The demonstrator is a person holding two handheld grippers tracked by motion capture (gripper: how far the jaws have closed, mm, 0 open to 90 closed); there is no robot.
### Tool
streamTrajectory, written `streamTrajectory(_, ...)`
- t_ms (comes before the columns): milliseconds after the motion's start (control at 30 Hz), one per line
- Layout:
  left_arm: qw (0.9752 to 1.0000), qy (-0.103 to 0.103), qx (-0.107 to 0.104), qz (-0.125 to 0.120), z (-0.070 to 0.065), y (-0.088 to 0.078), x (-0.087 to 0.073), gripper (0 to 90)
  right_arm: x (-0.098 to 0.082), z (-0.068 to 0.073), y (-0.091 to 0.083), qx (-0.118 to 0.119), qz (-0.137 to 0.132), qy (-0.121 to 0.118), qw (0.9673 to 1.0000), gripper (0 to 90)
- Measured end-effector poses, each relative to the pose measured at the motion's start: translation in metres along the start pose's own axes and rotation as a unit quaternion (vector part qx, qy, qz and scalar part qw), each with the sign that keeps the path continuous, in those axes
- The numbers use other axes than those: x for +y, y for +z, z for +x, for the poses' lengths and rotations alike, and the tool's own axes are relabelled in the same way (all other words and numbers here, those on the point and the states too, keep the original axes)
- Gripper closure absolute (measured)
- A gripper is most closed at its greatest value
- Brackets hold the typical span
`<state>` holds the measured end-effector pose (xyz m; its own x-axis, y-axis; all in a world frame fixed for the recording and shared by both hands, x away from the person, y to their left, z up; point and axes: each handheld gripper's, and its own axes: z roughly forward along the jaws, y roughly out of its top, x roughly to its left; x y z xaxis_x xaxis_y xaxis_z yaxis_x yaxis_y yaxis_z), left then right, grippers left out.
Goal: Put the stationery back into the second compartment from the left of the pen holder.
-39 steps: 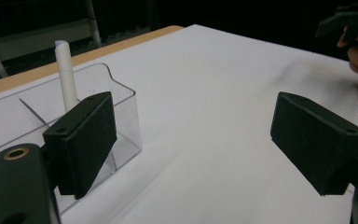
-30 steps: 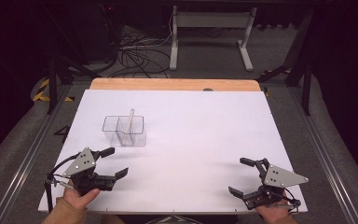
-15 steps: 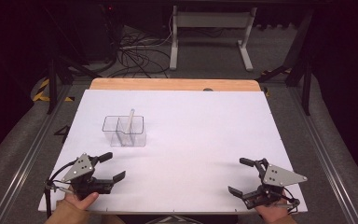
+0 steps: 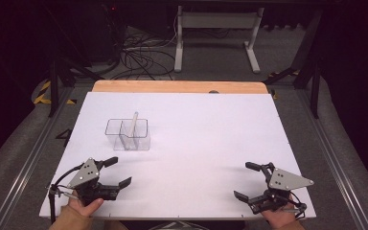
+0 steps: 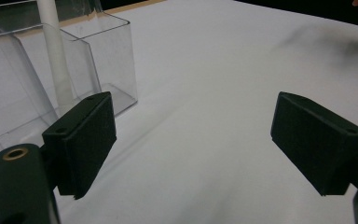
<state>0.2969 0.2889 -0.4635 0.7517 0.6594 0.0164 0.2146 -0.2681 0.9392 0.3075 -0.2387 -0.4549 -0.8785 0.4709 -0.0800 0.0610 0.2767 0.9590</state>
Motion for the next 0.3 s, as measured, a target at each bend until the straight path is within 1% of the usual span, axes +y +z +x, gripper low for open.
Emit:
streamTrajectory(200,1.0000,-0.006,0.001,-0.002,0.0001,-0.0006,0.0002,14.8,-0.0001,-0.0003,0.0002,0.001,0.000,0.000,1.0000,2.9)
streamTrajectory(300,0.9998,-0.017,0.000,-0.007,0.0004,-0.0018,0.0005,14.7,-0.0001,-0.0003,0.0001,0.001,0.001,0.000,1.0000,2.9)
